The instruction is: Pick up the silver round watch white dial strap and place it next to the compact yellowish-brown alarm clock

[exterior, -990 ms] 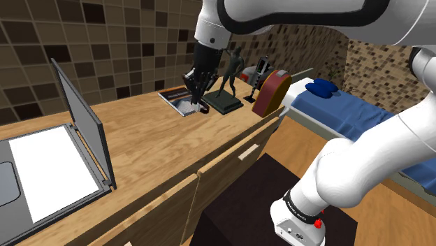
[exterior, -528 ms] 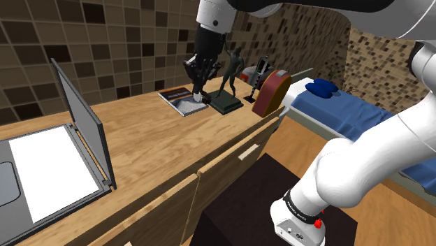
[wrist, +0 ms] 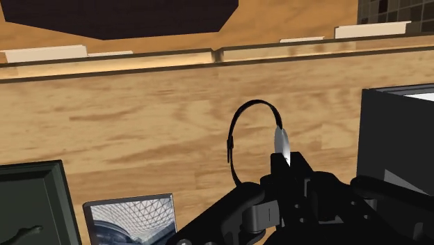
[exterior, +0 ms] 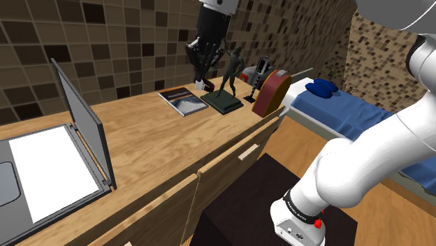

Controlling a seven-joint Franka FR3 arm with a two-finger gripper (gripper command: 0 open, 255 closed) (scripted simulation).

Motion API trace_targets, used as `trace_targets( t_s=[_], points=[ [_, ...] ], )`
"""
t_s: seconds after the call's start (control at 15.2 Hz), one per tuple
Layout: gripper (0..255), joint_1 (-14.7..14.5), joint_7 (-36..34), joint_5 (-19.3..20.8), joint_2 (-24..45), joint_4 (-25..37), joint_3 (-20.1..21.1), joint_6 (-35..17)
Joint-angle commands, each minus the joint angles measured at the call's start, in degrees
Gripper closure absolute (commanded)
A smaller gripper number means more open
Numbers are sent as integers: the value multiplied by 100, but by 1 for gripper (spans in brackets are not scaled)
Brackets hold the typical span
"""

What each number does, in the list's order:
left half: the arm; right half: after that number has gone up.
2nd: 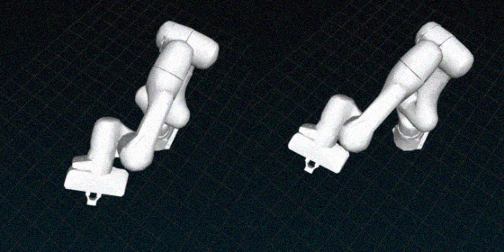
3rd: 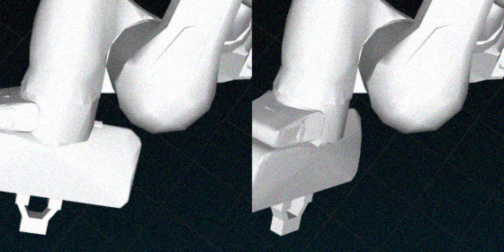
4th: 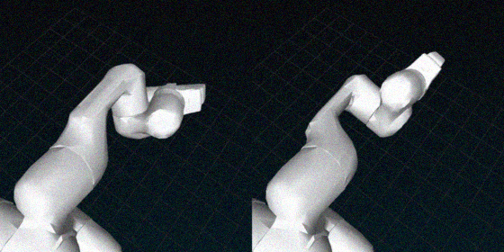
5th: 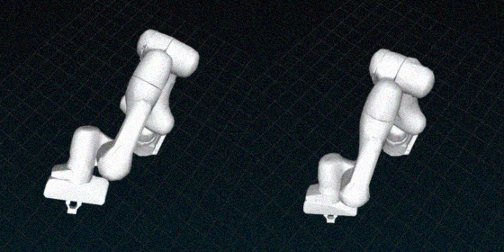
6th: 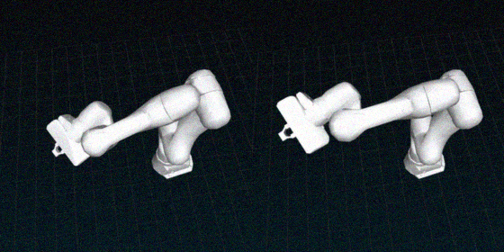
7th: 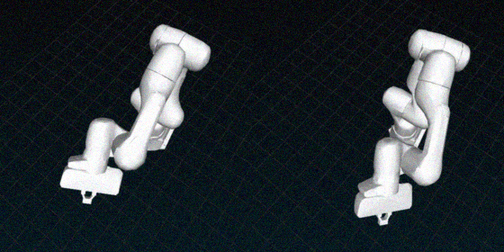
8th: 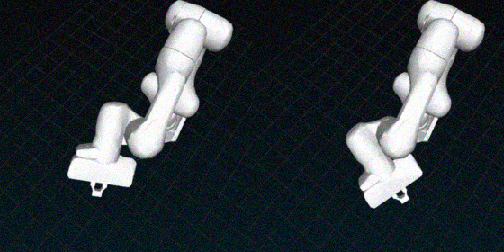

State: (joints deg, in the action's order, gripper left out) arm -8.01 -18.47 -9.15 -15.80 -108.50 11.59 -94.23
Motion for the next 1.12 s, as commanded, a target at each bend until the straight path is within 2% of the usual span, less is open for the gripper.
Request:
trace_targets(
  t_s=[0.0, 0.46, 1.06],
  points=[
    [255, 5, -21, 10, 32, 207, -6, 176],
    [255, 14, -92, 40, 181, 875, -14, 693],
    [255, 435, 1176, 201, -508, 215, -877, 883]
  ],
)
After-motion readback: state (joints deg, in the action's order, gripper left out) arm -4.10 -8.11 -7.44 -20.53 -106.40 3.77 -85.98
